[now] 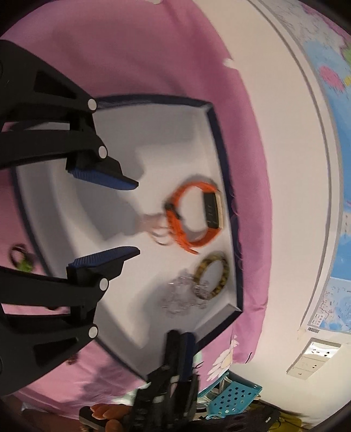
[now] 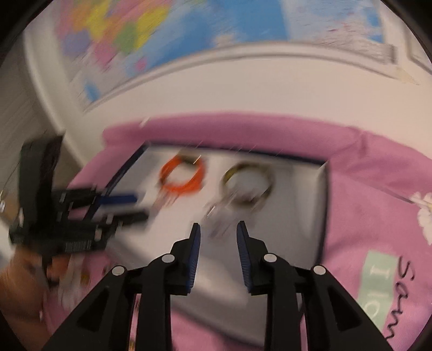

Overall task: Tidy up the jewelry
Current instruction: 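Carry the ring and bracelet into the box and open both grippers, then move the left gripper to the black ring while the right gripper reaches the dark red beaded necklace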

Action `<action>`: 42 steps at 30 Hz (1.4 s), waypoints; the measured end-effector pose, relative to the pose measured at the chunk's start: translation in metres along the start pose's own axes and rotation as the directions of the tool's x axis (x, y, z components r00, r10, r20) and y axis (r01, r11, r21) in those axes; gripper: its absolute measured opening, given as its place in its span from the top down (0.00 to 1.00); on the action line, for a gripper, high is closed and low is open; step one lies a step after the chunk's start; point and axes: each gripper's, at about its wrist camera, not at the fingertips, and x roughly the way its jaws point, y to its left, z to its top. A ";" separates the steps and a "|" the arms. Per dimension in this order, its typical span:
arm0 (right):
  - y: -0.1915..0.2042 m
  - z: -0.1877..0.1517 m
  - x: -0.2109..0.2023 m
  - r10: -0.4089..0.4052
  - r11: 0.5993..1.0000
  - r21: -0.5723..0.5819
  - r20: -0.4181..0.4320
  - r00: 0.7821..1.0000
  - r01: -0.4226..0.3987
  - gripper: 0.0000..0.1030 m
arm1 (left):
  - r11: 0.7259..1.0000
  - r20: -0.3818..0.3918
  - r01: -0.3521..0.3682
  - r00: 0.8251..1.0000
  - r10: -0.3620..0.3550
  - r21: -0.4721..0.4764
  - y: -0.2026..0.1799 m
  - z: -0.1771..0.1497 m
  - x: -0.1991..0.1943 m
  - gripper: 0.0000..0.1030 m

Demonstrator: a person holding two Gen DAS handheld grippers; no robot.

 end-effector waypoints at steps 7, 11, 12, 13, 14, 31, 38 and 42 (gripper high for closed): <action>0.004 -0.025 0.003 0.114 0.993 0.015 -0.092 0.989 -0.113 0.75 | 0.998 -0.008 0.056 0.998 -0.057 -0.039 0.012 -0.028 -0.015 0.58; 0.002 -0.025 0.004 0.149 0.988 0.051 -0.101 0.984 -0.145 0.75 | 0.996 0.000 0.070 0.998 -0.070 -0.048 0.014 -0.040 -0.020 0.57; 0.003 -0.026 0.003 0.154 0.987 0.052 -0.102 0.983 -0.149 0.75 | 0.996 0.003 0.072 0.997 -0.072 -0.049 0.013 -0.041 -0.021 0.57; 0.004 -0.028 0.003 0.158 0.987 0.052 -0.103 0.982 -0.153 0.75 | 0.996 0.004 0.072 0.997 -0.072 -0.052 0.013 -0.042 -0.022 0.57; 0.005 -0.030 0.002 0.162 0.986 0.051 -0.103 0.981 -0.157 0.75 | 0.996 0.005 0.074 0.997 -0.073 -0.055 0.013 -0.044 -0.023 0.57; 0.039 -0.059 -0.049 0.091 0.993 -0.082 0.035 0.995 -0.088 0.68 | 1.000 0.155 0.010 0.988 -0.012 0.010 -0.001 -0.074 -0.077 0.49; 0.053 -0.076 -0.026 0.046 0.992 -0.118 -0.041 0.998 -0.050 0.68 | 0.997 0.159 -0.006 0.987 -0.006 0.073 -0.022 -0.094 -0.083 0.46; 0.053 -0.077 -0.017 0.032 0.992 -0.118 -0.054 0.998 -0.039 0.68 | 0.995 0.153 0.013 0.988 -0.028 0.101 -0.031 -0.103 -0.084 0.46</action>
